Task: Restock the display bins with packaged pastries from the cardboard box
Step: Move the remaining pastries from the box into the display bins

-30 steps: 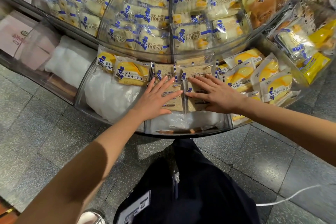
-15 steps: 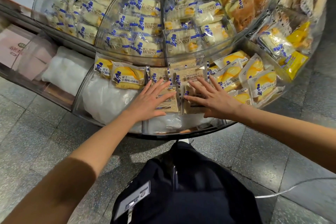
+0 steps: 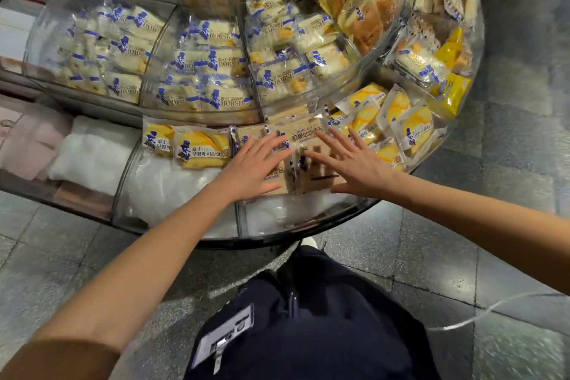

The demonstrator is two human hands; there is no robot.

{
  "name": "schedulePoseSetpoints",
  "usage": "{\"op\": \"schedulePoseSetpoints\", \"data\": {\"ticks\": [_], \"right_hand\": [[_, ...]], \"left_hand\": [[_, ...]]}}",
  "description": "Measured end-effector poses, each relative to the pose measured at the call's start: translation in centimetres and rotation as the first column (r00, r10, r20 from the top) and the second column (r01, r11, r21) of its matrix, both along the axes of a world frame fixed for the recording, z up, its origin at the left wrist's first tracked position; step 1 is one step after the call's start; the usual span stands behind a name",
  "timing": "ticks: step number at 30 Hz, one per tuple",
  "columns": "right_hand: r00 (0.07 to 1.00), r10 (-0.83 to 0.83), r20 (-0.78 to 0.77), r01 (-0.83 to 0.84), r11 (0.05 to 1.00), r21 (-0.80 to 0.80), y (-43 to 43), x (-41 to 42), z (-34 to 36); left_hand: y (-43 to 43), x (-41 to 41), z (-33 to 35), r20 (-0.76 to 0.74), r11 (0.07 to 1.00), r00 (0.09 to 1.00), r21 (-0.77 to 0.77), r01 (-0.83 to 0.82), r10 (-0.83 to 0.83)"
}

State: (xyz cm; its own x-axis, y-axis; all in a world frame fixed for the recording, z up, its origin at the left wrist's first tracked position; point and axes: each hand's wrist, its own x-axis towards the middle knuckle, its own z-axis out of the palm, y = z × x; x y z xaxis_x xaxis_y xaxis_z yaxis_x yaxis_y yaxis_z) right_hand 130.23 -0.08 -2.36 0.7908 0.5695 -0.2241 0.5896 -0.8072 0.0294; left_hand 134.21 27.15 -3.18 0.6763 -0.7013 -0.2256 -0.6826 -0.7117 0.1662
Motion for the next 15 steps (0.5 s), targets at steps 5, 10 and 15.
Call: {"op": "schedulePoseSetpoints", "data": {"ticks": [5, 10, 15], "right_hand": [[0.956, -0.292, -0.04, 0.294, 0.952, 0.089, 0.2, -2.9, 3.6], [0.835, -0.55, 0.02, 0.532, 0.816, 0.226, 0.7, -10.0, 6.3], [0.643, -0.766, 0.033, 0.737, 0.629, 0.247, 2.2, -19.8, 7.3]], "left_hand": [[-1.2, 2.4, 2.7, 0.053, 0.985, 0.987, -0.081, 0.152, -0.148], [-3.7, 2.5, 5.3, 0.161, 0.907, 0.91, -0.126, 0.402, -0.382], [-7.4, -1.6, 5.9, 0.3, 0.71, 0.721, -0.167, 0.684, -0.624]]}}
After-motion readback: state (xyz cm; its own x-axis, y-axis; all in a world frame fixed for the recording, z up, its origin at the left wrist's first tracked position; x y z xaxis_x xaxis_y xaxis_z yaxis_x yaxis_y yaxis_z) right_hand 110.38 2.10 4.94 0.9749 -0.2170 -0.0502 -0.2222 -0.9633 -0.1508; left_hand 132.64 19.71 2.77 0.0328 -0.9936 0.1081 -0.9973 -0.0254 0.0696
